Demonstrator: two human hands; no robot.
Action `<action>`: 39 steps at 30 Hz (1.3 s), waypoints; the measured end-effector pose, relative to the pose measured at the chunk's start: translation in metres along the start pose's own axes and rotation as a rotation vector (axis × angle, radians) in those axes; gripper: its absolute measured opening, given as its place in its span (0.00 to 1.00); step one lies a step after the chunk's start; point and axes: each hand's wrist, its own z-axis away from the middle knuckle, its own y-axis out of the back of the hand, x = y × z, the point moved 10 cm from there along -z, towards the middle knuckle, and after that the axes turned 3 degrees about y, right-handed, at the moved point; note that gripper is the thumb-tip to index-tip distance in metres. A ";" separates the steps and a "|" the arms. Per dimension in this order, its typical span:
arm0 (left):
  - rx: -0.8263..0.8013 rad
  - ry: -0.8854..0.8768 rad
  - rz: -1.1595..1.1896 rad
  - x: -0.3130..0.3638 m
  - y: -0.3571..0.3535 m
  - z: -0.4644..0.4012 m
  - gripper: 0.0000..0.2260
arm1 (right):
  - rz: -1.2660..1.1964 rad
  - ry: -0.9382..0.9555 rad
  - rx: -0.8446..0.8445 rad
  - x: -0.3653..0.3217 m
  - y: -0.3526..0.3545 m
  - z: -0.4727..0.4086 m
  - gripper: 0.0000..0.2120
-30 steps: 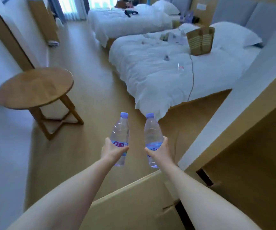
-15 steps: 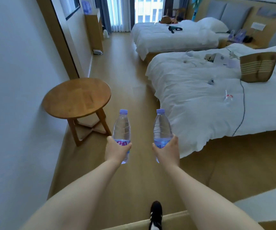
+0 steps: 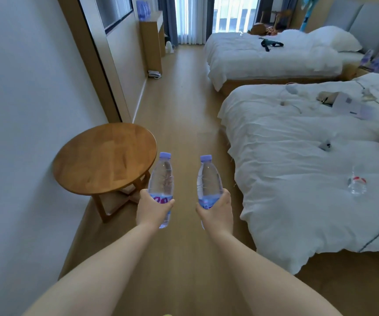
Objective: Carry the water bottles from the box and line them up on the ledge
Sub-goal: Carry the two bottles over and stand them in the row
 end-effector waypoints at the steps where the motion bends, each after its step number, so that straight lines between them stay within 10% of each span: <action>1: 0.006 0.010 0.003 0.006 -0.004 -0.014 0.27 | 0.009 0.010 -0.001 -0.005 -0.003 -0.016 0.40; 39: 0.202 0.028 0.182 0.430 -0.226 -0.754 0.34 | 0.008 0.168 -0.031 -0.224 -0.149 -0.905 0.42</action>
